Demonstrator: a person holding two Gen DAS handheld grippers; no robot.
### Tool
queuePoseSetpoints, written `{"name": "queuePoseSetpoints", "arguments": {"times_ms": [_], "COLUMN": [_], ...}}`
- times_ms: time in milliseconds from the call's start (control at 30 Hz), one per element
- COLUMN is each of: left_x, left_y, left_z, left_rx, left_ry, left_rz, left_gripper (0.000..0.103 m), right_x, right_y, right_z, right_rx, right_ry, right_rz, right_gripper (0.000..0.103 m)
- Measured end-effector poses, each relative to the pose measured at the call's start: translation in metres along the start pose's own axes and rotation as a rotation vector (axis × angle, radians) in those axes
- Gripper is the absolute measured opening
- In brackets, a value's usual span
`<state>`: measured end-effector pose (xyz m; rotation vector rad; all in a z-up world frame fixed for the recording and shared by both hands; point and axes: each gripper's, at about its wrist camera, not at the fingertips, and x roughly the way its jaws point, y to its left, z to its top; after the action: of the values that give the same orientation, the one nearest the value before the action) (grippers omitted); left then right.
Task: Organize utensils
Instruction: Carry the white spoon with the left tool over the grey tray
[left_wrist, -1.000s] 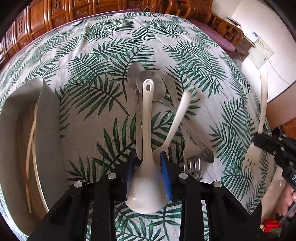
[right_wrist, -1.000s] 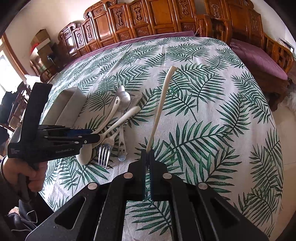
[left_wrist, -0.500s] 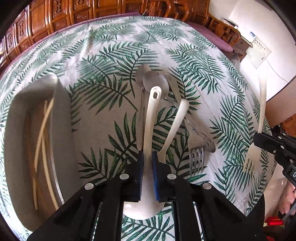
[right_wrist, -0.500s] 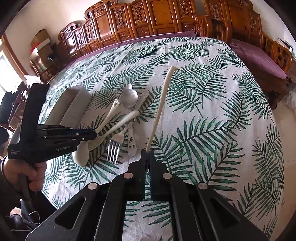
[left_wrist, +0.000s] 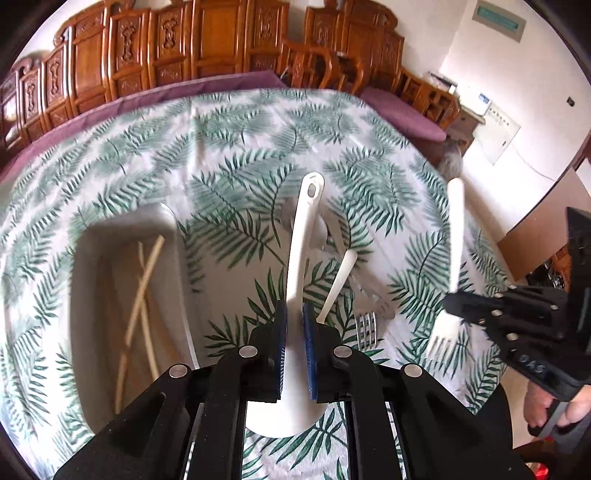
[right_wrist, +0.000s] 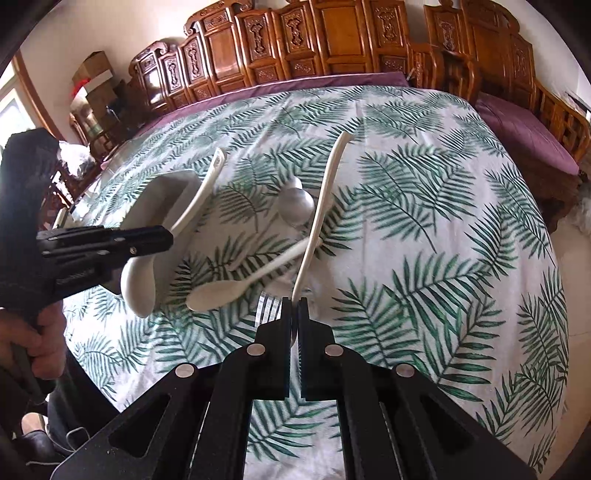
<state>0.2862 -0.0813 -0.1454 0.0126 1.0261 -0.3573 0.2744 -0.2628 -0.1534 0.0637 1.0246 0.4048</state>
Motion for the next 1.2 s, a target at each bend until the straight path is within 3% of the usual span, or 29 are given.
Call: {"name": "queuePoseSetpoints", "arguments": {"times_ms": [433,833,1200], "left_x": [-0.056,-0.049,-0.043], "left_y": [0.044,0.098,0.121], "left_z": [0.0,-0.013,-0.017], "left_rx": [-0.031,-0.112,-0.167], "left_ry": [-0.095,-0.074,-0.068], "left_rz": [0.021,0.052,0.064], "left_gripper": [0.008,0.008,0.009], "right_x": [0.004,0.017,0.023], "right_y": [0.059,0.109,0.138], "right_z": [0.027,0.044,0.049], "right_rx": [-0.072,-0.143,-0.187], "right_ry": [-0.009,0.006,0.023], "right_rz": [0.049,0.079,0.091], "right_gripper": [0.004,0.004,0.004]}}
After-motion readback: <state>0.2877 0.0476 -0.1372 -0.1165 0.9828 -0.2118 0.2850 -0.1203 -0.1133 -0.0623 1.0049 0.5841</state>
